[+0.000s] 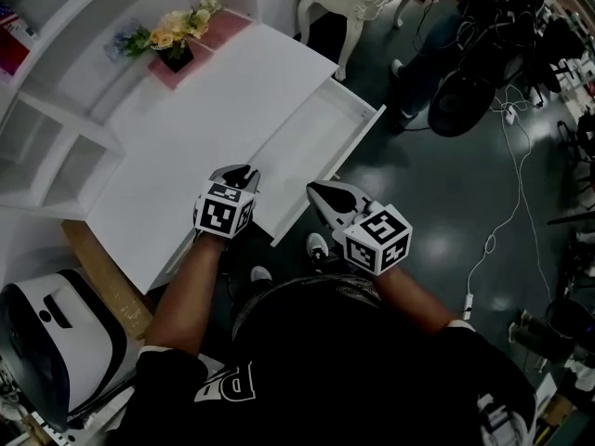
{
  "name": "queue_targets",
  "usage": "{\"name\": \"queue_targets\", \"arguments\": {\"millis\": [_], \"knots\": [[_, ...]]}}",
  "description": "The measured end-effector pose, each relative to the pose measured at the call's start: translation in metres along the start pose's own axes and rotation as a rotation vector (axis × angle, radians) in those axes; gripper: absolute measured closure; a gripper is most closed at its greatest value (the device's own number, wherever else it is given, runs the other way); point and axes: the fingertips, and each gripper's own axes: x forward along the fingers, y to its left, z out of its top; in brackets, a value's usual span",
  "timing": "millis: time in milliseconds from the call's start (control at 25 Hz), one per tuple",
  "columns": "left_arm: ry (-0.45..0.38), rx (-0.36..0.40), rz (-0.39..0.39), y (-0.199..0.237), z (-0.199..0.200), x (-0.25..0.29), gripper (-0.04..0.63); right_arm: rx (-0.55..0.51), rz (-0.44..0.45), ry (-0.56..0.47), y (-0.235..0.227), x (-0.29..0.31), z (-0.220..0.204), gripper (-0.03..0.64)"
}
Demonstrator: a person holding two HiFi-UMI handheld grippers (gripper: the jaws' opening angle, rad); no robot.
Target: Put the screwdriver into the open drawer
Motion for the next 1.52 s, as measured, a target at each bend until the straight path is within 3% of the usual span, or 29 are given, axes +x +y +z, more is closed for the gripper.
{"name": "queue_targets", "arguments": {"millis": [680,1080,1400,1520], "knots": [[0.088,-0.123,0.053,-0.039,-0.035,0.053,0.515,-0.015,0.113,0.041,-0.052,-0.002,0.001,0.606],[0.134,-0.295,0.078,-0.028,-0.058,0.094,0.515,-0.002,0.148,0.068,-0.077,-0.003,-0.011,0.606],[0.170,-0.388,0.048,-0.024,-0.063,0.125,0.515,0.025,0.129,0.081,-0.100,-0.004,-0.014,0.606],[0.167,-0.462,0.034,-0.020,-0.065,0.135,0.515,0.024,0.122,0.090,-0.106,-0.004,-0.016,0.606]]}}
